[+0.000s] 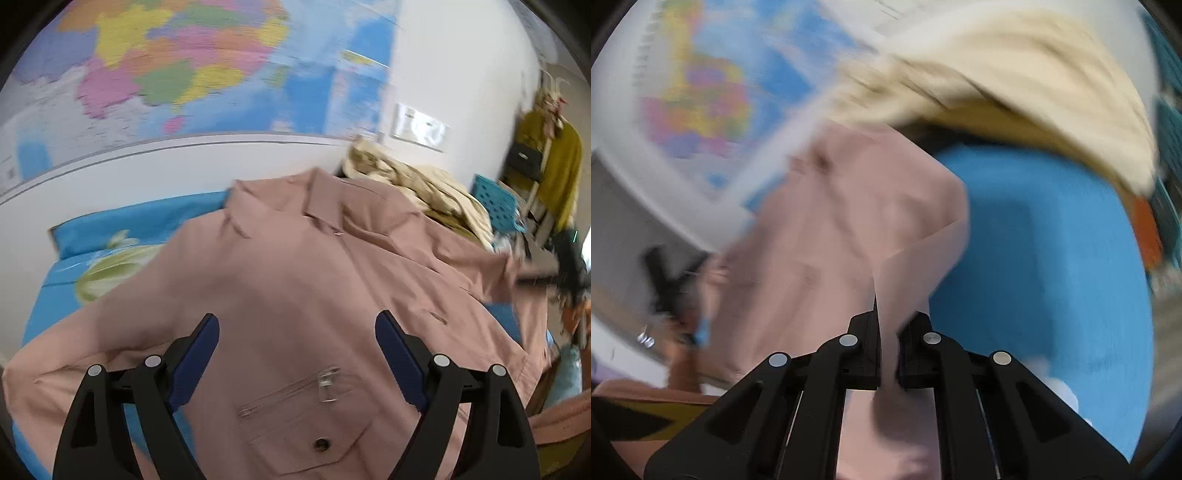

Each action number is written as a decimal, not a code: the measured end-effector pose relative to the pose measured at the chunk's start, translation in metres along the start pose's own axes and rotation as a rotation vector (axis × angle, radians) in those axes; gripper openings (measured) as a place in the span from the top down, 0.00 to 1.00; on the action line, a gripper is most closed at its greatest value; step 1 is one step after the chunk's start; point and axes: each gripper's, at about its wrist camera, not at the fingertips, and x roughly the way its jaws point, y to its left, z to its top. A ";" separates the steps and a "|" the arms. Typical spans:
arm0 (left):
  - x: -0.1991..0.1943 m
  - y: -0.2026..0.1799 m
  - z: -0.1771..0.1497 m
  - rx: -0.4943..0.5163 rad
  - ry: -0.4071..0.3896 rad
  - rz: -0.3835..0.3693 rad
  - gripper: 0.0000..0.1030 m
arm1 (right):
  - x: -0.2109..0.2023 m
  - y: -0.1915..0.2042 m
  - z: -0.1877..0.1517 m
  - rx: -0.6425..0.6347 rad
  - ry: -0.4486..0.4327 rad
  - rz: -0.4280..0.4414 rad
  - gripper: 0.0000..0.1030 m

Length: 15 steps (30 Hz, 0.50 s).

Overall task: Fold large clothes
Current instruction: 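Grasp the jacket front panel with the right gripper and lift it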

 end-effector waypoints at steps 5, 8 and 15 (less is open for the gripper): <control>0.013 -0.019 0.004 0.027 0.000 -0.153 0.19 | -0.017 0.098 0.045 -0.188 -0.026 0.134 0.95; 0.014 -0.027 0.005 0.046 -0.013 -0.219 0.19 | 0.010 0.152 0.061 -0.274 0.024 0.194 0.95; 0.005 -0.025 0.002 0.043 -0.050 -0.300 0.14 | 0.139 0.226 0.073 -0.327 0.229 0.247 0.30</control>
